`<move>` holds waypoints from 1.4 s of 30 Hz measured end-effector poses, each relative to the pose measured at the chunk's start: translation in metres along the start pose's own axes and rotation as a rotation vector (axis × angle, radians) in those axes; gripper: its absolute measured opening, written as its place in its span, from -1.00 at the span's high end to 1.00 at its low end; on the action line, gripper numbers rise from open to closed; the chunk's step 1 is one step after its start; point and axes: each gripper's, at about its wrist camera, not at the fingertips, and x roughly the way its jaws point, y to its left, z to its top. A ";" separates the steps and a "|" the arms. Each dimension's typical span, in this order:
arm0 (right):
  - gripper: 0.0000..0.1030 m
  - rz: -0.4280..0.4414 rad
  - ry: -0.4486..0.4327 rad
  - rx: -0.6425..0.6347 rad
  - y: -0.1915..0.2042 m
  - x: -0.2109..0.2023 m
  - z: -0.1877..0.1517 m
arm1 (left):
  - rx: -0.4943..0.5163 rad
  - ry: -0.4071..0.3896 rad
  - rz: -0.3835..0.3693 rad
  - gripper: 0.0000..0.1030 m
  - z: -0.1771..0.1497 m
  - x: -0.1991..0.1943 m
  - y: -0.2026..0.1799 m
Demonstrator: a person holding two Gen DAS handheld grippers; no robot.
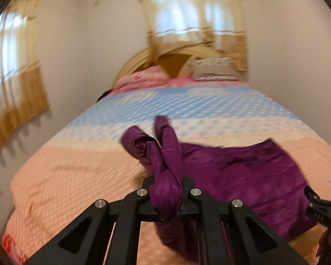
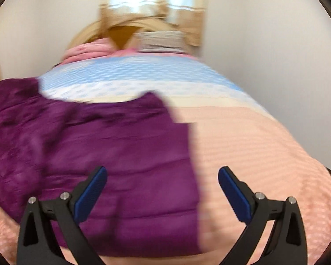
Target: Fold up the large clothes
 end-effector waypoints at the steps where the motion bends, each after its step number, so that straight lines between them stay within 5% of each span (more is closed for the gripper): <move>1: -0.99 -0.025 0.007 0.025 -0.018 0.003 -0.001 | 0.033 -0.016 -0.019 0.85 0.004 -0.002 -0.019; 10: -0.99 -0.161 0.056 0.171 -0.112 0.011 -0.017 | 0.339 -0.064 -0.184 0.85 -0.001 0.002 -0.167; 19: -0.99 -0.185 0.080 0.254 -0.150 0.008 -0.036 | 0.717 -0.006 -0.300 0.85 -0.091 0.019 -0.265; 27: -0.99 -0.165 0.099 0.252 -0.150 0.014 -0.043 | 0.787 -0.042 -0.309 0.69 -0.102 -0.001 -0.262; 30: -0.99 -0.172 0.093 0.250 -0.150 0.012 -0.041 | 0.797 -0.096 -0.307 0.09 -0.096 -0.026 -0.252; 32: -0.99 -0.174 0.091 0.248 -0.151 0.013 -0.038 | 0.774 -0.144 -0.330 -0.60 -0.087 -0.047 -0.239; 33: -0.99 -0.177 0.090 0.246 -0.152 0.012 -0.036 | 0.754 -0.177 -0.340 -0.67 -0.082 -0.061 -0.228; 38: -0.94 -0.149 0.079 0.224 -0.142 0.005 -0.019 | 0.665 -0.180 -0.318 -0.73 -0.058 -0.068 -0.180; 42: -0.42 -0.052 0.076 0.203 -0.115 0.000 0.015 | 0.544 -0.067 -0.150 -0.74 -0.030 -0.010 -0.143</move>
